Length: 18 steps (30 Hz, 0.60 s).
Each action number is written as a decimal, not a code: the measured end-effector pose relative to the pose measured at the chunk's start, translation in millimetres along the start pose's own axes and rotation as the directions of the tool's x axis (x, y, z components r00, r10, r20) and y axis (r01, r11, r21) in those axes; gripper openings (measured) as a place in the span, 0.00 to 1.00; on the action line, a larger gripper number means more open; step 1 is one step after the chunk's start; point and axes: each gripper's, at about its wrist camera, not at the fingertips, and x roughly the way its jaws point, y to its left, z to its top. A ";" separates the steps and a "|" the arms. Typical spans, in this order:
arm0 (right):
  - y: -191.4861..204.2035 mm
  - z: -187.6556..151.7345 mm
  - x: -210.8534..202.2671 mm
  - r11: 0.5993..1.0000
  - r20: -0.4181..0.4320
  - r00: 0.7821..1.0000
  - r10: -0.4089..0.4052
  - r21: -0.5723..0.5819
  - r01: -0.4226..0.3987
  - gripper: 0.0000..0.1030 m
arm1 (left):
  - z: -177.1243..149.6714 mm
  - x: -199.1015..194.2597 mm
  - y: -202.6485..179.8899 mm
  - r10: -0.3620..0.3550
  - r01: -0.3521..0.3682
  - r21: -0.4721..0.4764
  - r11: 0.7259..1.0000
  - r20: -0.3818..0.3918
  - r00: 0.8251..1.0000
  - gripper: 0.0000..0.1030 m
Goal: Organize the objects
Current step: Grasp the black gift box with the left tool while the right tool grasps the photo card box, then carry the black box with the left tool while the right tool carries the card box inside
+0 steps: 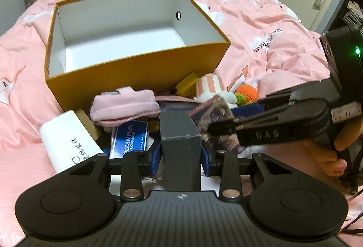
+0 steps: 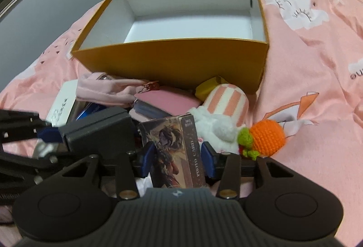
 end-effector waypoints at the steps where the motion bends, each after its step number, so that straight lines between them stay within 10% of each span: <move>1: 2.5 -1.1 -1.0 1.000 -0.005 1.000 0.000 -0.007 0.000 0.40 | 0.2 -1.8 -0.6 0.001 -0.001 0.002 1.000 0.004 1.000 0.39; 18: 19.3 -0.9 -8.1 0.993 -0.029 0.993 0.112 -0.039 -0.113 0.25 | -5.1 -25.7 -2.2 0.049 -0.050 0.014 0.999 0.055 0.997 0.38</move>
